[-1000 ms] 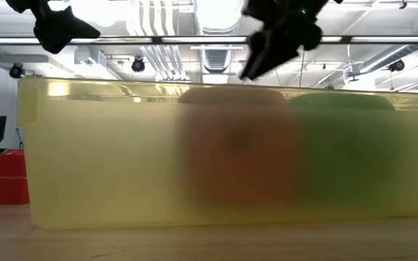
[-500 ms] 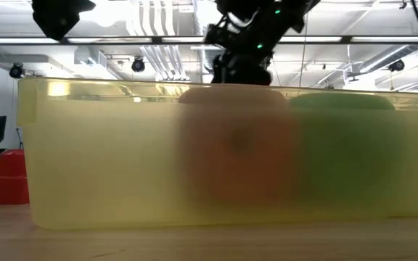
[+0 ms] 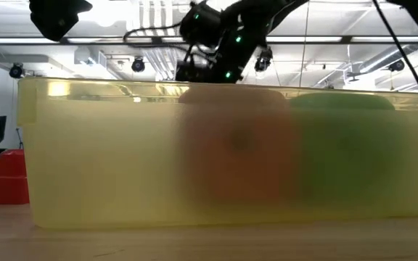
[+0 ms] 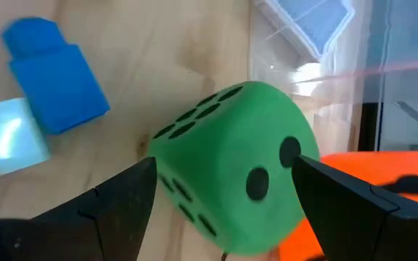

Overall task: Pick & Place Toys
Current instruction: Put the green die into the yellow bin

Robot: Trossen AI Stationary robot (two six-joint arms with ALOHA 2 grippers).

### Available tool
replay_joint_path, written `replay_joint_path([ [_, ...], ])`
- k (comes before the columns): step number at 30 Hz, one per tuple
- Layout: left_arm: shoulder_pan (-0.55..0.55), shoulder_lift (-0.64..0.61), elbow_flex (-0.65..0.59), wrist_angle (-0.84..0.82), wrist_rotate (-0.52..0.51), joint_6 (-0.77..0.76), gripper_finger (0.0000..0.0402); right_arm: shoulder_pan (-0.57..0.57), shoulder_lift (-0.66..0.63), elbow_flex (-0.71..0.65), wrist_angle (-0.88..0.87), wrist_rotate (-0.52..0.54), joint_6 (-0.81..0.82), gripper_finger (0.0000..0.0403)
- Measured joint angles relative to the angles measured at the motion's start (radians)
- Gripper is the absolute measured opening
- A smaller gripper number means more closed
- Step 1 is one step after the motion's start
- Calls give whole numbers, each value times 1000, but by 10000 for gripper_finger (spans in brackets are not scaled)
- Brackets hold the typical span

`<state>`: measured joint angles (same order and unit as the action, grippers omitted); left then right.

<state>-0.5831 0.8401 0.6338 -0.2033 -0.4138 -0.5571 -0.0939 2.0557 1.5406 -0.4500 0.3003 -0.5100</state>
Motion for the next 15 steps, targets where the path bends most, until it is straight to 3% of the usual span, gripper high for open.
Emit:
replay_joint_path([
  [7, 0, 0, 0, -1, 0, 0, 297, -1, 62, 10, -4, 181, -64, 315],
  [15, 0, 0, 0, -4, 0, 0, 297, -1, 83, 10, 1, 201, -72, 313],
])
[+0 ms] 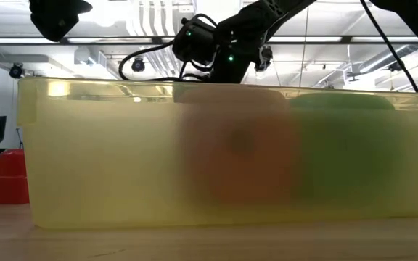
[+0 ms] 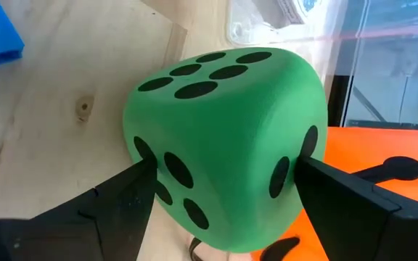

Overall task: Pick & Place Toys
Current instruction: Put the green die into the yellow bin

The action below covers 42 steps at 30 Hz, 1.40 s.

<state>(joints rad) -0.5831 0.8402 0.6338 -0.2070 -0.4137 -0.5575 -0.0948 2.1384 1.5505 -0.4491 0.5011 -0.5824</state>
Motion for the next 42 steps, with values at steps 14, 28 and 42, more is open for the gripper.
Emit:
replay_joint_path([
  [14, 0, 0, 0, 0, 0, -3, 297, 24, 2, -3, 0, 0, 2, 100],
  [28, 0, 0, 0, 0, 0, -3, 297, 78, -24, -9, -1, 39, 62, 63],
  [42, 0, -1, 0, -8, 0, -16, 297, 132, -99, -3, -48, 44, 164, 38],
])
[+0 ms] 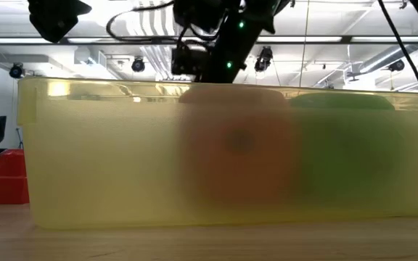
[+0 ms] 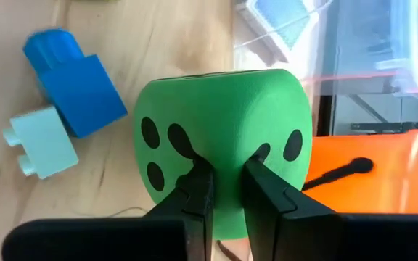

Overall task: Pick & Place Toys
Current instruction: Put the green die into the yellow bin

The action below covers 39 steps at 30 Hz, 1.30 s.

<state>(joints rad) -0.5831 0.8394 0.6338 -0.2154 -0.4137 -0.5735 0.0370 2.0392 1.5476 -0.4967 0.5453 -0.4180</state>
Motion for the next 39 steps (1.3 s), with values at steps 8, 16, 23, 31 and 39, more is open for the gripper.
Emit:
replay_joint_path([
  [8, 0, 0, 0, -8, 0, -3, 297, 31, -92, 1, -88, 8, 133, 35],
  [16, 0, 0, 0, -7, 0, -7, 297, 117, -180, 2, -157, 8, 317, 34],
  [23, 0, 0, 0, -7, 0, -10, 297, 211, -189, 3, -196, 7, 501, 33],
  [31, 0, 0, 0, -7, 0, -12, 297, 294, -189, 3, -204, 4, 654, 29],
  [39, 0, 0, 0, -7, 0, -13, 297, 334, -189, 42, -210, -22, 768, 28],
])
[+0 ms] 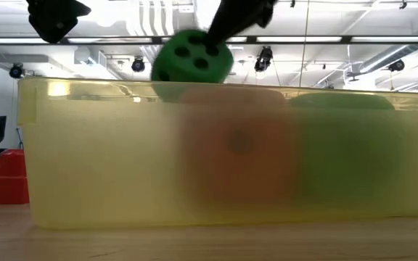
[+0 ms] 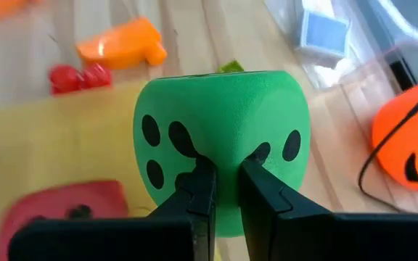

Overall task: Pick & Place Toys
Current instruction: Put the green die into the yellow bin

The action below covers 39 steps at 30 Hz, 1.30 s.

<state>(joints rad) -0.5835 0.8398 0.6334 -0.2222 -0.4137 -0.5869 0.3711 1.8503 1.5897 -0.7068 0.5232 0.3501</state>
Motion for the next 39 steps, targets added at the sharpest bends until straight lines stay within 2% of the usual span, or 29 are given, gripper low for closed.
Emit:
replay_joint_path([
  [5, 0, 0, 0, 0, 0, 0, 297, 27, 13, 65, -10, -1, 54, 24],
  [11, 0, 0, 0, -1, 0, 0, 297, 39, 101, 165, -148, -5, 138, 22],
  [27, 0, 0, 0, -27, 2, -42, 297, 100, 468, 760, -566, -4, 123, 19],
  [39, 0, 0, 0, -41, 19, -69, 297, 115, 461, 761, -546, 66, 117, 13],
])
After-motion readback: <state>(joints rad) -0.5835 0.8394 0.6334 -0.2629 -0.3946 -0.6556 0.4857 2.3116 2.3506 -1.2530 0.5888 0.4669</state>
